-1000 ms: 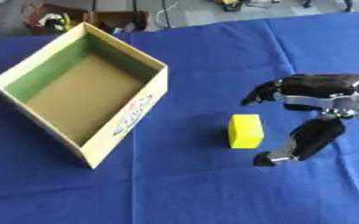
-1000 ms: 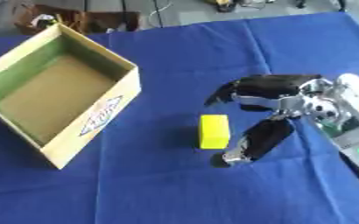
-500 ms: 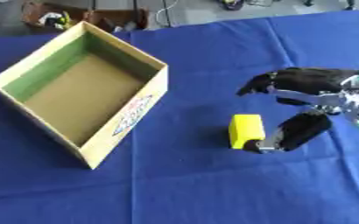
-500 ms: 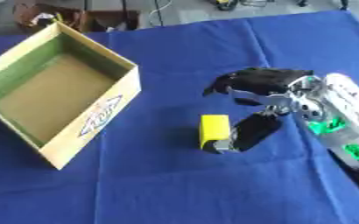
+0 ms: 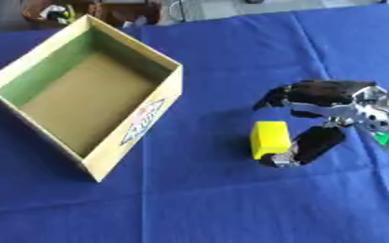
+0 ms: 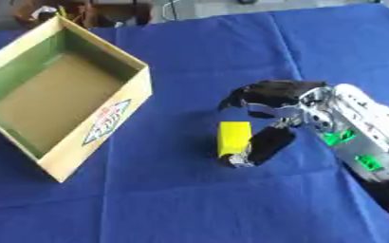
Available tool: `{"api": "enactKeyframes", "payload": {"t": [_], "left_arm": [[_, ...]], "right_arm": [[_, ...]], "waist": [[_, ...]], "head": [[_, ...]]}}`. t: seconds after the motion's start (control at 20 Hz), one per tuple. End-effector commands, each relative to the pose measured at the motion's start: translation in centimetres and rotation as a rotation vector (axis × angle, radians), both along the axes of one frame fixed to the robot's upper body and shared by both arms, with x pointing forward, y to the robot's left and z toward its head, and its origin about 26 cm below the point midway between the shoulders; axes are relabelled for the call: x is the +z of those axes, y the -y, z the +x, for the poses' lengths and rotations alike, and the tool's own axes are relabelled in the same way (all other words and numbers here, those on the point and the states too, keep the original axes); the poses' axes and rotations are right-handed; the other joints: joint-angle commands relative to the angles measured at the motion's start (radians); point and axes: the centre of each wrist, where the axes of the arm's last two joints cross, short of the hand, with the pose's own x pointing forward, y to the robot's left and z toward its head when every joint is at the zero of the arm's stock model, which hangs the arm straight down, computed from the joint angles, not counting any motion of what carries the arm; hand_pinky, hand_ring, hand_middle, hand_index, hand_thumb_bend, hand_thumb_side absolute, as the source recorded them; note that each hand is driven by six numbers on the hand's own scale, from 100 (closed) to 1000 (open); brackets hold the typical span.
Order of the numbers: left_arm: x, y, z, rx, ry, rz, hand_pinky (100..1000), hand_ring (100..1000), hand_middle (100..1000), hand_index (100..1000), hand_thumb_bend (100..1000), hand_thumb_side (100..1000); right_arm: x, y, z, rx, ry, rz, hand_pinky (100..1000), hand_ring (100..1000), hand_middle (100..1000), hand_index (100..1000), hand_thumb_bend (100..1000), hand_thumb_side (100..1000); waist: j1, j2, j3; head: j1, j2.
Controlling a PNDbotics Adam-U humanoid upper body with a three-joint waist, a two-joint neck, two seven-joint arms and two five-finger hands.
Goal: Pick up objects on the table and place them in the box.
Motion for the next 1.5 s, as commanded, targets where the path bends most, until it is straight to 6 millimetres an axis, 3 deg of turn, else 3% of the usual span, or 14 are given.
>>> {"api": "enactKeyframes", "payload": {"t": [0.05, 0.3, 0.6, 0.95, 1.5], "left_arm": [[0.4, 0.1, -0.2, -0.005, 0.014, 0.014, 255, 431, 551, 620, 100, 893], [0.4, 0.1, -0.2, -0.005, 0.014, 0.015, 255, 431, 551, 620, 100, 892], [0.4, 0.2, -0.2, -0.009, 0.014, 0.017, 255, 431, 551, 619, 100, 894], [0.4, 0.2, -0.2, -0.011, 0.014, 0.017, 255, 432, 551, 617, 100, 885], [0.4, 0.3, -0.2, -0.012, 0.011, 0.016, 256, 432, 551, 616, 100, 898]], "right_arm": [[0.5, 0.3, -0.1, -0.013, 0.018, -0.023, 923, 883, 877, 965, 471, 635], [0.1, 0.6, 0.3, -0.027, 0.002, -0.038, 914, 871, 846, 953, 449, 590], [0.1, 0.6, 0.3, -0.03, 0.015, -0.031, 832, 761, 757, 910, 405, 559], [-0.4, 0.6, 0.5, -0.037, 0.043, -0.017, 676, 633, 662, 811, 364, 521], [-1.0, 0.8, 0.7, -0.033, 0.055, 0.016, 575, 536, 546, 685, 282, 434]], "waist": [[-0.002, -0.017, 0.0], [-0.001, -0.014, 0.002], [0.0, -0.013, 0.003], [0.0, -0.01, 0.006], [0.003, -0.007, 0.003]], "head": [[-0.002, -0.014], [-0.004, -0.013], [-0.007, -0.014], [-0.014, -0.017], [-0.019, -0.014]]}}
